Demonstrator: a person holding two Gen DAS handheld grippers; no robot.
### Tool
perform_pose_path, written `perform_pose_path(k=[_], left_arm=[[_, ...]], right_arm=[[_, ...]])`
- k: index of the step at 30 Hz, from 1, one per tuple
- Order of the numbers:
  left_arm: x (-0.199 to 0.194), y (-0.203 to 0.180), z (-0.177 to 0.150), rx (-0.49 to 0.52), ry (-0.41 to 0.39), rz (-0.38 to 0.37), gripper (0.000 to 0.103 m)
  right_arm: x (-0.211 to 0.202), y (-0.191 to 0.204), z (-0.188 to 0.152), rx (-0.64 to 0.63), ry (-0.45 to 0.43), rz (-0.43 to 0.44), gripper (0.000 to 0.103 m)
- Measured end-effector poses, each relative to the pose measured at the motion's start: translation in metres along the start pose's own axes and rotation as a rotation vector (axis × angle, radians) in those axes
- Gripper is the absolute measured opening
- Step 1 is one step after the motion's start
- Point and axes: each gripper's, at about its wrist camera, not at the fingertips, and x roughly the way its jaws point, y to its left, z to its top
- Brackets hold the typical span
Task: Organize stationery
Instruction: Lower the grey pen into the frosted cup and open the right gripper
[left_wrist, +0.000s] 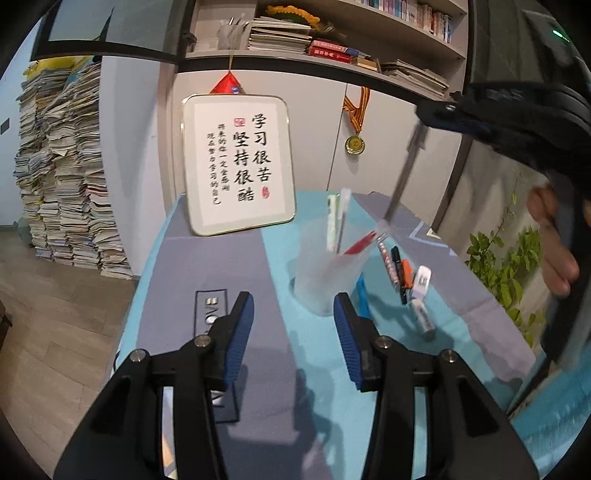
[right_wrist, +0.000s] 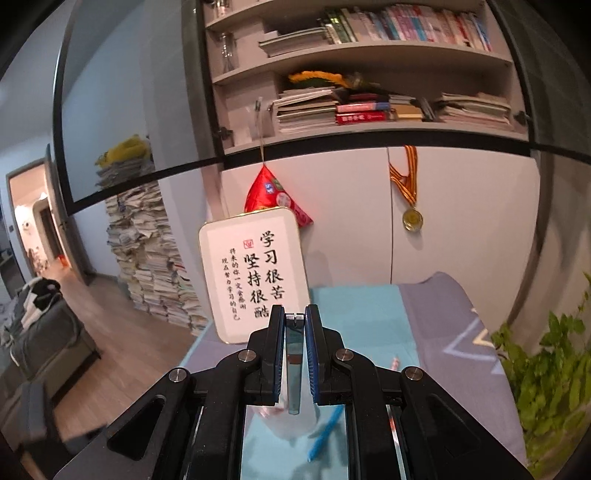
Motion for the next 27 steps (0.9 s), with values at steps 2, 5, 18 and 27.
perform_pose_path(k=[2, 5, 18, 27], left_arm=[[-0.001, 0.004, -0.003, -0.003, 0.003, 0.006, 0.043], [-0.002, 0.009, -0.007, -0.021, 0.008, -0.001, 0.043], [0.006, 0.004, -0.013, -0.005, 0.032, -0.028, 0.043], [0.005, -0.001, -0.015, 0.005, 0.042, -0.031, 0.043]], right_arm=[[0.007, 0.005, 0.000, -0.015, -0.003, -0.011, 0.012], [0.018, 0.010, 0.000, -0.030, 0.004, -0.021, 0.012], [0.050, 0.003, -0.019, -0.011, 0.121, -0.030, 0.012], [0.062, -0.003, -0.033, 0.010, 0.195, -0.026, 0.012]])
